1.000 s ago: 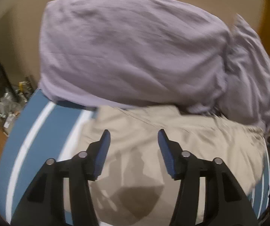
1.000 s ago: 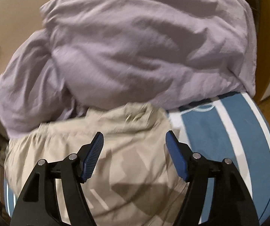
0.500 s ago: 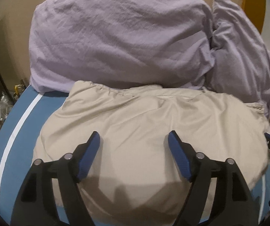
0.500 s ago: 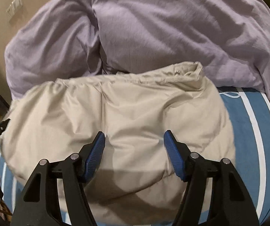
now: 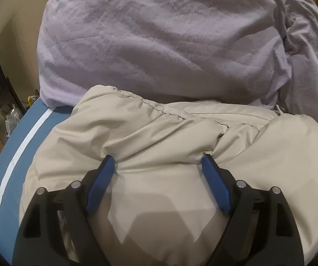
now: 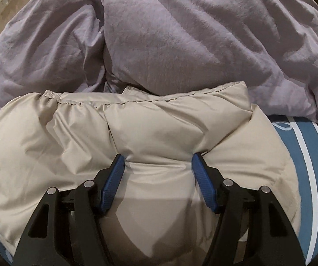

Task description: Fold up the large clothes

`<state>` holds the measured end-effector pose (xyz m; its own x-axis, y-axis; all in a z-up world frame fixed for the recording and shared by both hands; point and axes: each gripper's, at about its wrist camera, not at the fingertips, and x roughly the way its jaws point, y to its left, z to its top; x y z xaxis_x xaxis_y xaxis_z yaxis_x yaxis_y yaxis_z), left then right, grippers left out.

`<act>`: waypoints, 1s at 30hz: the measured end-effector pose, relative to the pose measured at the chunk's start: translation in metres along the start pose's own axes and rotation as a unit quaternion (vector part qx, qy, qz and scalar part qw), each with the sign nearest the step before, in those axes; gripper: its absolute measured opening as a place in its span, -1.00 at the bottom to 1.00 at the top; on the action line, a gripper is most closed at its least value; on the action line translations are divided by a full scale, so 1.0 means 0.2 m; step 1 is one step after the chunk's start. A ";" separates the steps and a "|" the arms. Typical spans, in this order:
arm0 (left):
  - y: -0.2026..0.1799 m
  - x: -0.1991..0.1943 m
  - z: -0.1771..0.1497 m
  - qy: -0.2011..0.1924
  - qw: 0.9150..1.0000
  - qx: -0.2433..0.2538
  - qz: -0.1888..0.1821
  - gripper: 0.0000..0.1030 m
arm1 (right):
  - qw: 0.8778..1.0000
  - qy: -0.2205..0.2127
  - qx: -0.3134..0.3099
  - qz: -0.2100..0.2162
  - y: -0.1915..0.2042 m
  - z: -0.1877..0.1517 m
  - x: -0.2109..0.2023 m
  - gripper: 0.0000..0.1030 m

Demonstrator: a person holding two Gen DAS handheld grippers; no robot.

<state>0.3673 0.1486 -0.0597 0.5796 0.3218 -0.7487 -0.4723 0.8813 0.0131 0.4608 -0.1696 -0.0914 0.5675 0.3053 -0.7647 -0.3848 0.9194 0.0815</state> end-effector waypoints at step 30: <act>-0.03 -0.04 0.24 -0.017 0.998 -0.018 -0.054 0.80 | 0.988 0.021 0.025 0.153 0.26 0.29 -0.14 0.24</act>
<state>0.3980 0.1583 -0.0218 0.6502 0.2373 -0.7217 -0.4286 0.8989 -0.0906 0.4672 -0.1154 -0.0283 0.3986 0.5613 -0.7253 -0.4969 0.7969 0.3436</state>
